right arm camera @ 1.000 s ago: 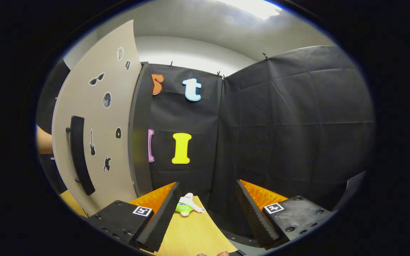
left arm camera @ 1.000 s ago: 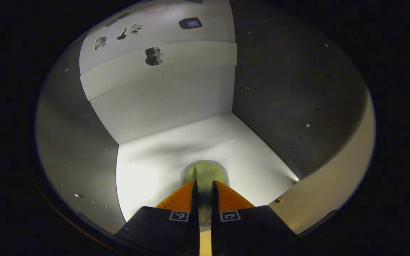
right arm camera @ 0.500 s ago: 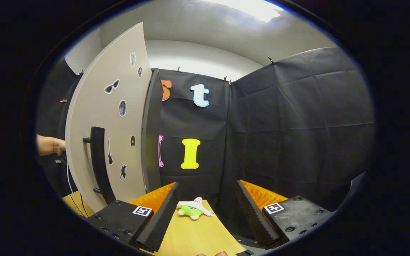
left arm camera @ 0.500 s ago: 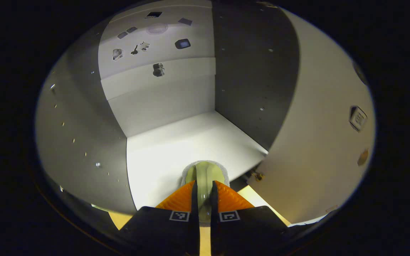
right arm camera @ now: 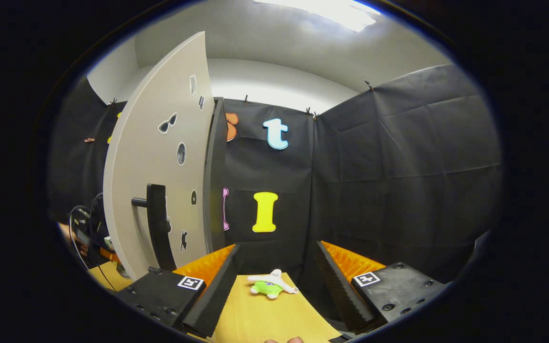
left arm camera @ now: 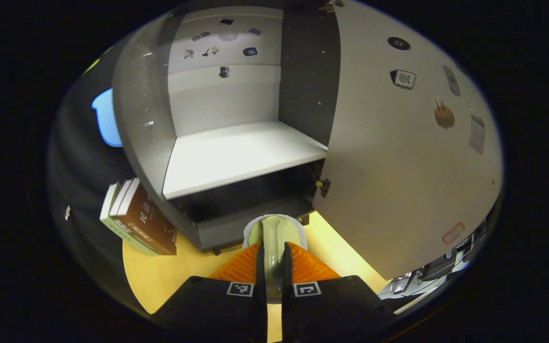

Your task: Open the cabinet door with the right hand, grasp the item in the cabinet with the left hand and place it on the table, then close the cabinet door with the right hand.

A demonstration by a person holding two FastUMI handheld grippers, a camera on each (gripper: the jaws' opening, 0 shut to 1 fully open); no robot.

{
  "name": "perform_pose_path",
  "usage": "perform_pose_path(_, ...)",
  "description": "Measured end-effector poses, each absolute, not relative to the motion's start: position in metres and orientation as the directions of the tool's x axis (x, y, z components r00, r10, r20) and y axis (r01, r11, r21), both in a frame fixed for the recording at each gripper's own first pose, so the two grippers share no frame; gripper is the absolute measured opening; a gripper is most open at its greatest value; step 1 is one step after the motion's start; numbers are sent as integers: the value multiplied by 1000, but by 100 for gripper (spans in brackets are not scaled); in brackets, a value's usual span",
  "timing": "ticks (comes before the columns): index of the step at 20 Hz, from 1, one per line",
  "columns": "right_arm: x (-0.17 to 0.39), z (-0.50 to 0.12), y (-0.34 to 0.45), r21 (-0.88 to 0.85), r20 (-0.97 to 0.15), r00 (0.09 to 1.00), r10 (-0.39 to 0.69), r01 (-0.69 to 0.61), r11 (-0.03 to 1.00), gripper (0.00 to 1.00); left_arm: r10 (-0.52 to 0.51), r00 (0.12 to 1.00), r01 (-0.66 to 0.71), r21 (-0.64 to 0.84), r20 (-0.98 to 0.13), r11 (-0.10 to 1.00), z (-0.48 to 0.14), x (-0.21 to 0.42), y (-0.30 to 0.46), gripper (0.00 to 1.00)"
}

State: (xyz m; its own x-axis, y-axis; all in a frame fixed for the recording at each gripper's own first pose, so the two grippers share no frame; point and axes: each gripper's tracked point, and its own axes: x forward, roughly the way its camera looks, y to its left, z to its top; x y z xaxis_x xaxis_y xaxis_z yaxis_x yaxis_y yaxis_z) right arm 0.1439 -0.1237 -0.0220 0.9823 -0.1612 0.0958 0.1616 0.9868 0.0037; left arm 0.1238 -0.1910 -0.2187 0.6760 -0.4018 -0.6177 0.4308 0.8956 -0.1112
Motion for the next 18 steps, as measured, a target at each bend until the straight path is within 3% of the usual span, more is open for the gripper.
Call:
perform_pose_path(9,147,-15,-108,-3,108,981,-160,161,987,98,-337,693,357,-102,-637,928,-347,49,-211,16)
perform_pose_path(18,144,-11,-108,-17,116,980,-164,167,986,97,-268,674,284,-93,-688,954,-452,32,-211,16)
